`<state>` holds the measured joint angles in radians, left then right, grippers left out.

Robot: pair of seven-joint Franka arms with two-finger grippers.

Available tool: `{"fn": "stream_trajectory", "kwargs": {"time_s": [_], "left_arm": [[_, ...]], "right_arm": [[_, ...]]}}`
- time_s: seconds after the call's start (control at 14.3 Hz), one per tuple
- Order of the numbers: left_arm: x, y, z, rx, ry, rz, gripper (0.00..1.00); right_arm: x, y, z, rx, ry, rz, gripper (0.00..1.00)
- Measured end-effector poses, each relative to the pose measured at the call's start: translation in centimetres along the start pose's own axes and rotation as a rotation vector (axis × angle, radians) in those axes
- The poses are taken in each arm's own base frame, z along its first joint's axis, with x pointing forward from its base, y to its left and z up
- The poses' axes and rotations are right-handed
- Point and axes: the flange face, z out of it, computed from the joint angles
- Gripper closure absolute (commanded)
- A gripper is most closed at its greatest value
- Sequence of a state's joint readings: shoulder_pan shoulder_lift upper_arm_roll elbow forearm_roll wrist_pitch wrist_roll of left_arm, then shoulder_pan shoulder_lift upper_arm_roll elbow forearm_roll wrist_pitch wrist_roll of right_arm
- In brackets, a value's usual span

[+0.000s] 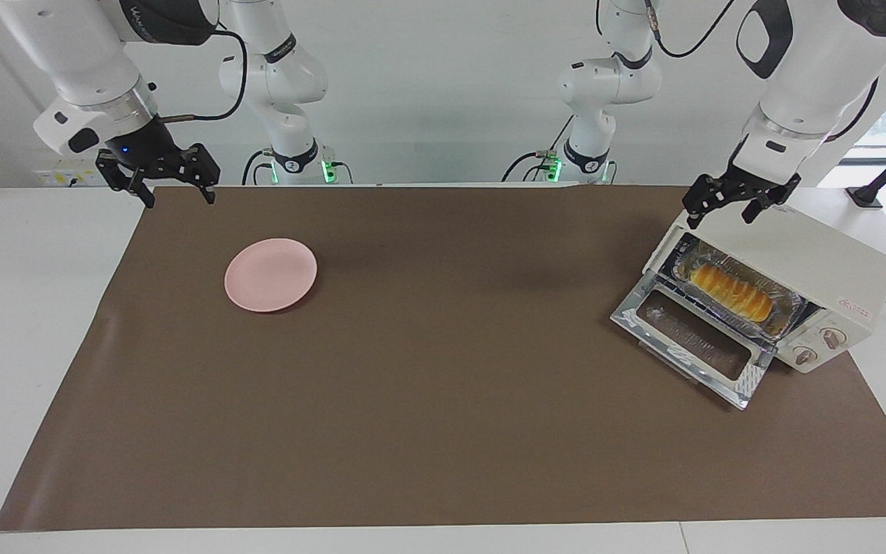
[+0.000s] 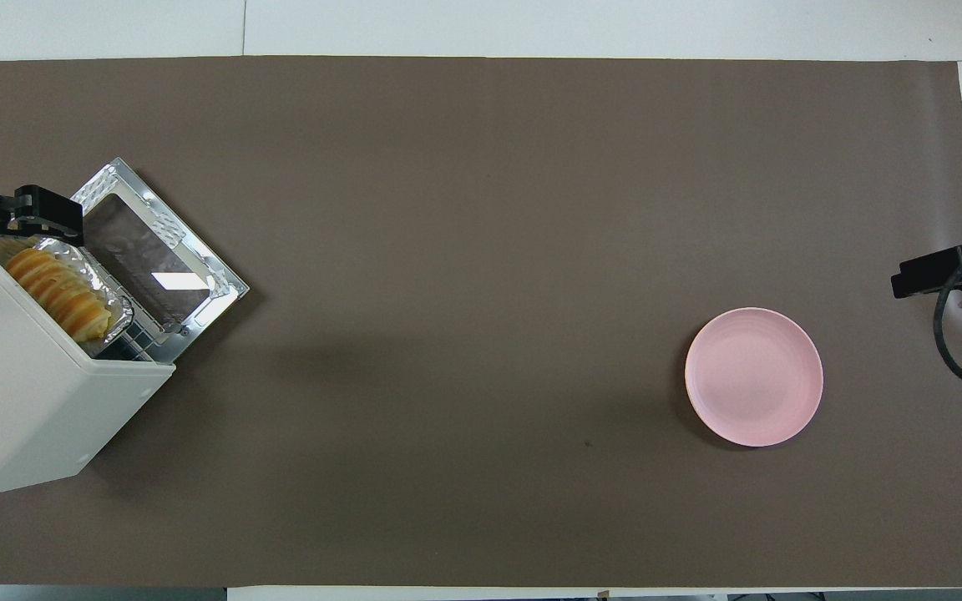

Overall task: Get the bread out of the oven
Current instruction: 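Reach the left gripper into the oven and grasp the foil tray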

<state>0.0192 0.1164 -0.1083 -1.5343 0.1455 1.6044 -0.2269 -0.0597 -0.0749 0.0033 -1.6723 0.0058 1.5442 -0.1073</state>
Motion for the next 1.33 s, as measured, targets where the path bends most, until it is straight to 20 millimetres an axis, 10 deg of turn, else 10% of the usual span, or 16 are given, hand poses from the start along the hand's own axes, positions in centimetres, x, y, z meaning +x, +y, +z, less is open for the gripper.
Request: {"fn": "stream_trajectory", "kwargs": {"time_s": [0.42,1.33], "left_arm": [[7.9,1.9,11.2,0.055,0.048,-0.260,0.00],[4.2,-0.1,19.4,0.080,0.010,-0.426,0.00]], "right_arm": [[0.0,0.0,0.0,0.000,0.000,0.000,0.00],[-0.1,0.0,0.1,0.002,-0.013,0.000,0.00]]}}
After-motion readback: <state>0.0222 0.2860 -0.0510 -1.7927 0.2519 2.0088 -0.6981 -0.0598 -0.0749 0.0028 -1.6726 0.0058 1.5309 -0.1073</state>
